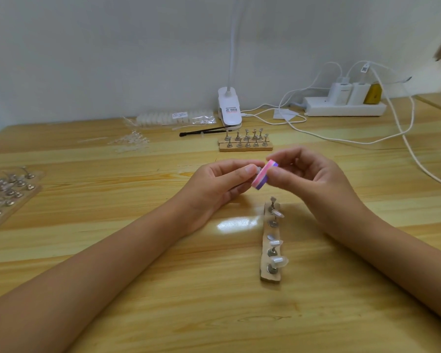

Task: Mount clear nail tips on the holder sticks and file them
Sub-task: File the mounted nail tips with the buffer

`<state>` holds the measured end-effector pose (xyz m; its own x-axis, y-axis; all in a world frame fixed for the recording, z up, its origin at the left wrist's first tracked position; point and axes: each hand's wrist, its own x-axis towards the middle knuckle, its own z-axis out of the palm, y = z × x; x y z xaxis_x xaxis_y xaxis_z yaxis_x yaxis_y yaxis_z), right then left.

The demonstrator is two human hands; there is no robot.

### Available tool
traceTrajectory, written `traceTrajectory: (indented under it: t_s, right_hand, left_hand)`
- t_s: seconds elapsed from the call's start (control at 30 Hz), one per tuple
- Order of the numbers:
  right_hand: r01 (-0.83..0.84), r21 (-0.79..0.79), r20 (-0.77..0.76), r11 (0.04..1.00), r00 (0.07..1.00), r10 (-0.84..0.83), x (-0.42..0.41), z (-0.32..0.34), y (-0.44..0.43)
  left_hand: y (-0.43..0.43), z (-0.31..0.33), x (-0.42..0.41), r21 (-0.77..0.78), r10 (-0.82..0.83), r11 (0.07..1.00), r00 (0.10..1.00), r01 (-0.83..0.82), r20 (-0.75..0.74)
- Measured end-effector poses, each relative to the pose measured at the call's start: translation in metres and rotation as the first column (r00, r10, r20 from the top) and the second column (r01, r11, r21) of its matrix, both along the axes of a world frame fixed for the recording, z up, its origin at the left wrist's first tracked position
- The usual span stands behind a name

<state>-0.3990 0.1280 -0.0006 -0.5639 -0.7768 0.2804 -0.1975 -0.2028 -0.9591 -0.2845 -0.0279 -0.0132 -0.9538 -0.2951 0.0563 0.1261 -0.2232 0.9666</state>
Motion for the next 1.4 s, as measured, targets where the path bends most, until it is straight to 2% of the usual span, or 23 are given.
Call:
traceTrajectory:
  t_s: [0.07, 0.2, 0.33, 0.43, 0.57, 0.73, 0.83, 1.0, 1.13, 1.27, 1.4]
  right_hand:
    - [-0.037, 0.016, -0.022, 0.999, 0.999, 0.037, 0.0027, -0.0013, -0.0014]
    - [0.038, -0.039, 0.030, 0.999, 0.999, -0.037, -0.0014, 0.0000, -0.0005]
    - [-0.005, -0.026, 0.019, 1.000, 1.000, 0.005, -0.0003, -0.0002, -0.0008]
    - [0.035, -0.042, 0.039, 0.999, 0.999, -0.033, -0.0022, 0.0006, -0.0008]
    - [-0.025, -0.003, -0.001, 1.000, 1.000, 0.025, 0.0012, -0.0002, -0.0016]
    - [0.059, -0.040, 0.040, 0.997, 0.998, -0.058, -0.0039, 0.0024, 0.0008]
    - [-0.057, 0.020, 0.001, 0.998, 0.998, 0.057, 0.0006, 0.0015, 0.0005]
    - [0.034, -0.038, 0.062, 0.999, 0.998, -0.032, -0.0032, 0.0007, -0.0005]
    - [-0.068, 0.031, -0.012, 0.997, 0.998, 0.068, -0.0017, -0.0013, 0.0003]
    - [0.036, -0.036, 0.037, 0.999, 0.999, -0.035, -0.0057, -0.0002, 0.0005]
    - [-0.110, 0.047, -0.012, 0.993, 0.994, 0.110, -0.0009, 0.0000, 0.0020]
  left_hand:
    - [-0.0002, -0.0004, 0.0005, 0.003, 0.000, 1.000, 1.000, 0.000, -0.003]
    - [-0.0016, -0.0007, 0.0002, -0.014, -0.007, 1.000, 1.000, 0.007, -0.008]
    - [-0.0020, -0.0018, 0.0000, -0.031, -0.023, 0.999, 1.000, 0.023, -0.016]
    - [-0.0023, -0.0023, -0.0007, -0.037, -0.016, 0.999, 1.000, 0.016, -0.016]
    - [-0.0024, -0.0031, -0.0002, -0.033, -0.017, 0.999, 1.000, 0.016, -0.023]
    - [-0.0024, -0.0028, -0.0008, -0.031, 0.002, 1.000, 1.000, -0.003, -0.011]
    - [-0.0016, -0.0028, -0.0002, -0.023, -0.005, 1.000, 1.000, 0.005, -0.018]
    - [-0.0013, -0.0022, -0.0009, -0.029, 0.011, 1.000, 1.000, -0.012, -0.012]
    - [0.0000, -0.0019, 0.0000, -0.015, 0.005, 1.000, 1.000, -0.006, -0.025]
    - [0.0009, -0.0019, -0.0009, -0.033, 0.024, 0.999, 1.000, -0.024, -0.013]
    - [0.0005, -0.0023, 0.0000, -0.007, 0.011, 1.000, 1.000, -0.011, -0.027]
